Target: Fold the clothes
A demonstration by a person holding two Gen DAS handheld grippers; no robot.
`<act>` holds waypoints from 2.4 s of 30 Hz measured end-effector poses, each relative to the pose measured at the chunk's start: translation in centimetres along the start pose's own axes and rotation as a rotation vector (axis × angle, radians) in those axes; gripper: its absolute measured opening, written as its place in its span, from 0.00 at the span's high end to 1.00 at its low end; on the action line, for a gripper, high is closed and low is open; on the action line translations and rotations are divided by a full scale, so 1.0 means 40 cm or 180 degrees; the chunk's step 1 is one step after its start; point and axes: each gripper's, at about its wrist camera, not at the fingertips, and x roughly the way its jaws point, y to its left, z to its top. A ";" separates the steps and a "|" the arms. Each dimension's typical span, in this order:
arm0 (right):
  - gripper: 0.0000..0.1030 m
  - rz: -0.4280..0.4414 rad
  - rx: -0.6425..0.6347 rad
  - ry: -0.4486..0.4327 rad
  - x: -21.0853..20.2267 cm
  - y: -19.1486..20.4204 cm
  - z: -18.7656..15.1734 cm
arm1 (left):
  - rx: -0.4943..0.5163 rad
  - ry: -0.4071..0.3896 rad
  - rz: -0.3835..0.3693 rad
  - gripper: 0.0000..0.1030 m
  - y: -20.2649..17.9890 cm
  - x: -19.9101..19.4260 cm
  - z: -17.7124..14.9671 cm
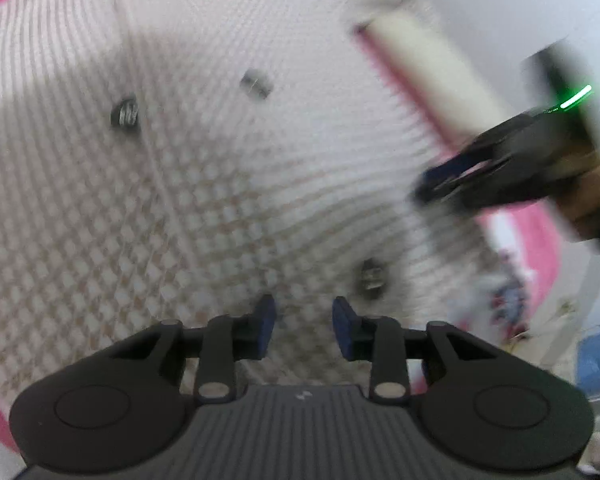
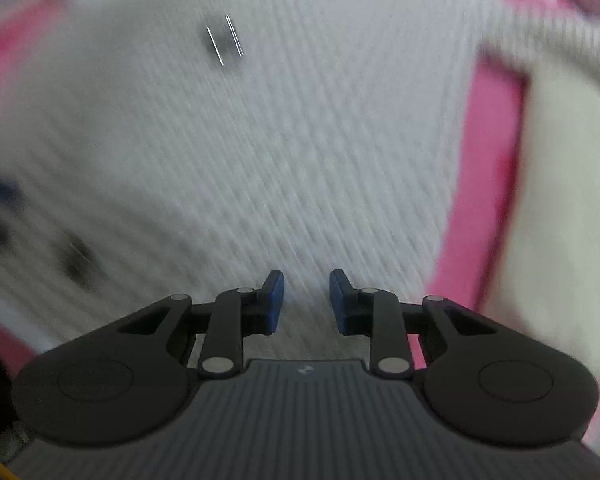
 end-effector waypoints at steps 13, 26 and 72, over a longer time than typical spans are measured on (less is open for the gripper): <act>0.77 -0.0258 0.1194 -0.0452 0.039 -0.186 0.202 | -0.0507 -0.0189 -0.0458 0.63 0.083 -0.020 -0.027; 0.80 -0.0219 0.1720 -0.0731 0.101 -0.302 0.434 | -0.0745 -0.0211 -0.0734 0.63 0.125 -0.006 -0.025; 0.73 0.0262 0.1374 -0.1402 0.024 -0.199 0.759 | -0.0977 -0.0290 -0.0964 0.64 0.158 -0.008 -0.044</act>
